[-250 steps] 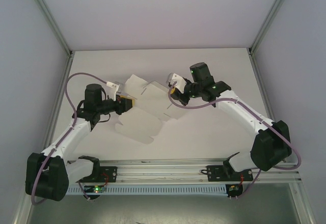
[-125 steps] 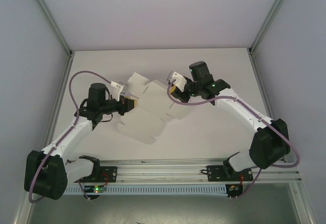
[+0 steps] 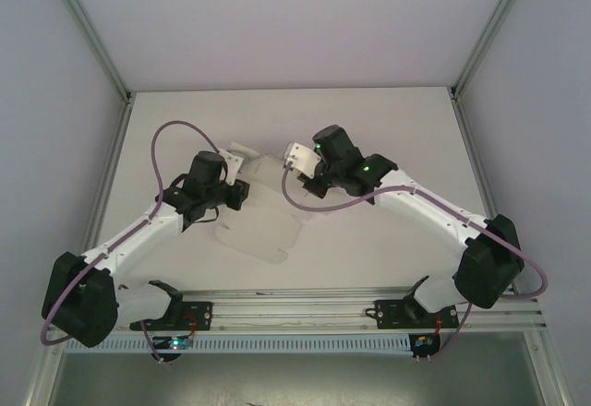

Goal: Assemble paper box

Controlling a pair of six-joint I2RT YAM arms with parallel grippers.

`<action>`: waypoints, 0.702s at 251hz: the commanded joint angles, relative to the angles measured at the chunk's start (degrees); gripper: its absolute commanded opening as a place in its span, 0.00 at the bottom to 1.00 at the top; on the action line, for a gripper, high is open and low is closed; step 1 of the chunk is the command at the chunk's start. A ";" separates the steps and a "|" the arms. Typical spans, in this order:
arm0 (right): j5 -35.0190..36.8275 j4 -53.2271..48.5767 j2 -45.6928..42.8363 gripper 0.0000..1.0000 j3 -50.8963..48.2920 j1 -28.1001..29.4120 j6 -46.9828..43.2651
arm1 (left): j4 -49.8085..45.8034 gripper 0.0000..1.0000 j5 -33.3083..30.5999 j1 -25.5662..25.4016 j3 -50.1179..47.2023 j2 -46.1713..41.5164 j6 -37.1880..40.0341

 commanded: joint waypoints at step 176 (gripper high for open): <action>2.20 -3.65 9.39 0.00 7.79 8.78 9.00 | 3.17 0.10 -24.90 -13.49 8.92 13.84 -4.65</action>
